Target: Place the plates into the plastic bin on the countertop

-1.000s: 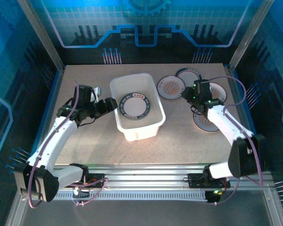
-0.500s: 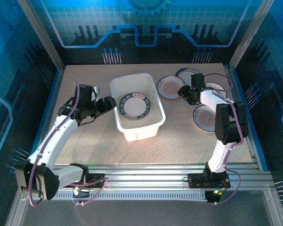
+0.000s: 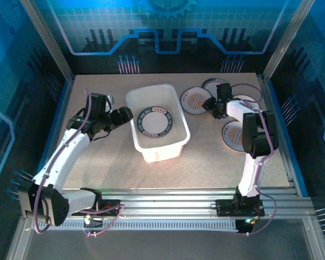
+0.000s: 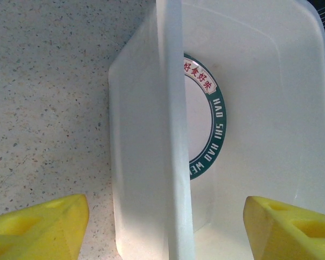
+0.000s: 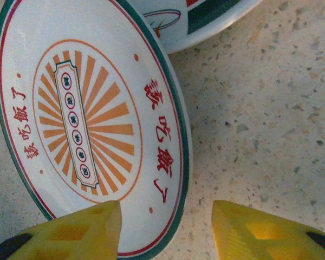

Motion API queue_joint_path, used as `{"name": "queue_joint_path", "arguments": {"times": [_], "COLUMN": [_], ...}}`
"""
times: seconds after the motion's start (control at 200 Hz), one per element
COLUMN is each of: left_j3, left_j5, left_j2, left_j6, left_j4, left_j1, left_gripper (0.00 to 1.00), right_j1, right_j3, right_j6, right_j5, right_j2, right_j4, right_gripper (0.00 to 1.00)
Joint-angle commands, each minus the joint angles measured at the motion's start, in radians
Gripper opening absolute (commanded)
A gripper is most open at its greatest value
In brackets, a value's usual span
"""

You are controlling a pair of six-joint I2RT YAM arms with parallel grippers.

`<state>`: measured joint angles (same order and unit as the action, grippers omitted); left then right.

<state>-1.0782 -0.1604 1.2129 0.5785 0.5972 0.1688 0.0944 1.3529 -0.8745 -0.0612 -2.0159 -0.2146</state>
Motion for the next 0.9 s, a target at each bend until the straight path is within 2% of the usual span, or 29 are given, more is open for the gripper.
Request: {"name": "queue_joint_path", "arguments": {"times": [0.0,0.415,0.68,0.825,0.895], "left_j3": [-0.041,-0.063,-0.062,-0.062,-0.062], "left_j5": [0.015,0.012,0.016,0.022,0.025], "left_j2": [0.008,0.013,0.0,-0.005,-0.007], "left_j6": [0.014,0.02,0.024,0.029,0.031], "left_j4": [0.017,0.037,0.05,0.051,0.051], "left_j1": [0.006,0.007,0.014,0.02,0.024], "left_gripper": [0.76,0.76,0.76,0.76,0.76], "right_j1": [-0.002,0.01,0.021,0.02,0.021], "right_j3": [0.027,0.036,0.021,0.019,0.01], "right_j6": [-0.026,-0.063,-0.078,-0.085,-0.09], "right_j5": [-0.012,0.01,0.032,0.03,0.03], "right_j2": [-0.041,-0.09,-0.097,-0.11,-0.109], "right_j4": [0.014,0.074,0.133,0.148,0.157], "right_gripper": [0.44,0.34,0.32,0.28,0.23]}}
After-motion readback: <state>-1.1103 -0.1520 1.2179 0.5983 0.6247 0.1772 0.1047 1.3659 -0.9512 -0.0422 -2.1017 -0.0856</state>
